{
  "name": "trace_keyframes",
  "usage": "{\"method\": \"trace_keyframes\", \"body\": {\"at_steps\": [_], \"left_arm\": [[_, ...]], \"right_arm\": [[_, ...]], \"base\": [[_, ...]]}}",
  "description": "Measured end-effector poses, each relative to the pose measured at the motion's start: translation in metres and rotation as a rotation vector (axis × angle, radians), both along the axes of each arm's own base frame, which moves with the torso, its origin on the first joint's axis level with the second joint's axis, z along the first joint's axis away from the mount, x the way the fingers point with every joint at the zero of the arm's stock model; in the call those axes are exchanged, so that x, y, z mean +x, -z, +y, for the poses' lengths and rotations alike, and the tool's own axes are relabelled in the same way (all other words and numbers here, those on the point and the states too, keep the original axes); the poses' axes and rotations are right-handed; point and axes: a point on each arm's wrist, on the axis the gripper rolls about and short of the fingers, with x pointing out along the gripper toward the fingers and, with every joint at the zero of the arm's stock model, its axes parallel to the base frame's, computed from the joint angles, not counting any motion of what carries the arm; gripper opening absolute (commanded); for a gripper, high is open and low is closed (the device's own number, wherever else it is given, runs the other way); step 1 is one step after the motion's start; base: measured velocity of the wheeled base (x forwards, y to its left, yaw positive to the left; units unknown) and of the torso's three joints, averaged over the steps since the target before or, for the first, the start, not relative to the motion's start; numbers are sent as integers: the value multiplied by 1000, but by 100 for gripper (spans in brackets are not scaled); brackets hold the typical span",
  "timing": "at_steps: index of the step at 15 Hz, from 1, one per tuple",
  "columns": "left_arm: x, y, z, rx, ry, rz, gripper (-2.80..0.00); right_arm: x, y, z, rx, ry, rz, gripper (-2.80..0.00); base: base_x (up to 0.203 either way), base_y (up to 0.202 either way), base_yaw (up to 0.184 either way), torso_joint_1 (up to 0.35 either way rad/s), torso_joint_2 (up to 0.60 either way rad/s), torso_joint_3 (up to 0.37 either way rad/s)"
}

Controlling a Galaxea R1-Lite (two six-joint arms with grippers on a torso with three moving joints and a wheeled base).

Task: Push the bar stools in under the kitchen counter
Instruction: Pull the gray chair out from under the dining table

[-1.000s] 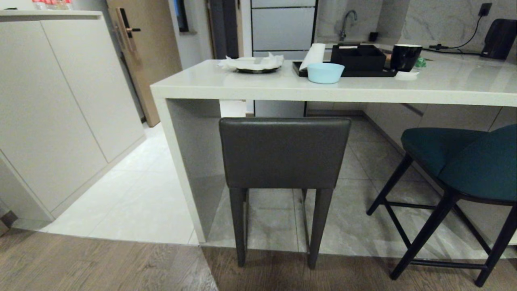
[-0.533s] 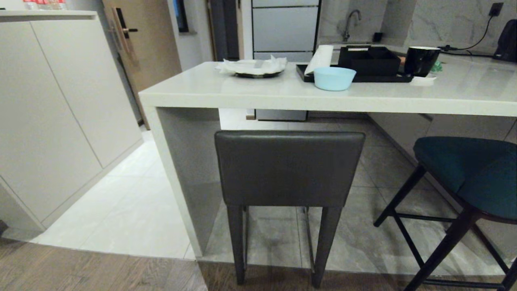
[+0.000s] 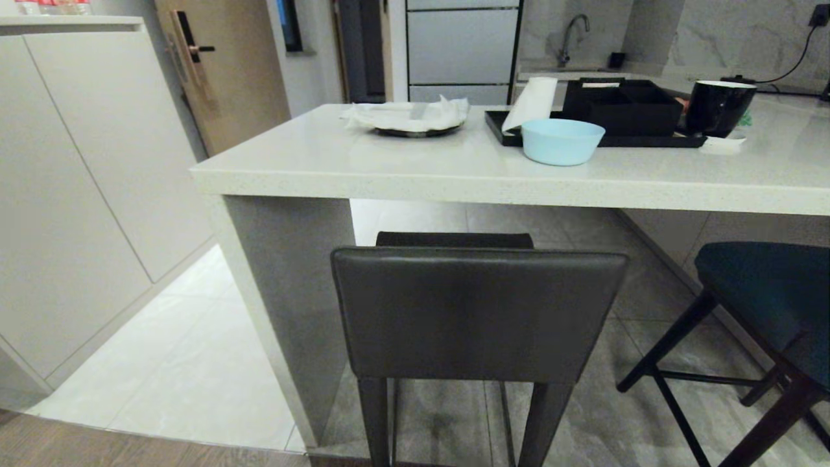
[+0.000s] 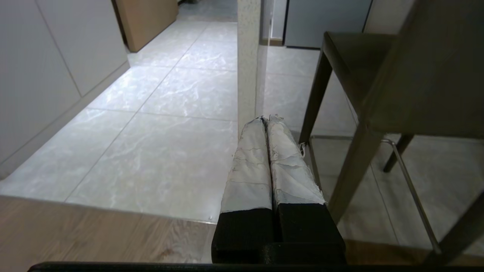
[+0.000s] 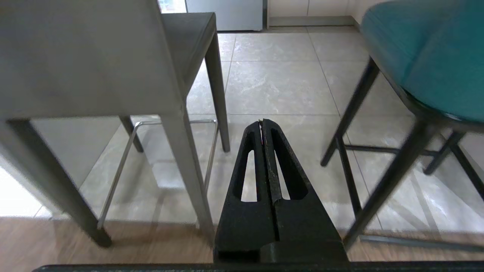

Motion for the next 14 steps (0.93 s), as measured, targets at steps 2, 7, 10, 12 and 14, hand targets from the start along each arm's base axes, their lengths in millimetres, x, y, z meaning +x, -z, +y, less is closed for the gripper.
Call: {"method": "trace_keyframes", "body": {"at_steps": [2,7,10,12,14], "left_arm": [[0,0,0,2,0,0,-280],[0,1,-1,78,25,11,-280],[0,0,-2,212,76,-6,-280],[-6,-22,-3,176,130,-68,-280],[-9,-57,-5,137,220,-104,-280]], "right_arm": [[0,0,0,0,-1,0,-280],[0,0,0,-7,-4,2,-280],[-3,-8,0,-14,-10,-20,-280],[-7,-33,0,-5,-14,-63,-280],[-5,-73,0,14,-17,-85,-280]], "base": [[26,0,1,5,0,1],[0,0,0,0,0,0],[0,0,0,0,0,0],[0,0,0,0,0,0],[0,0,0,0,0,0]]}}
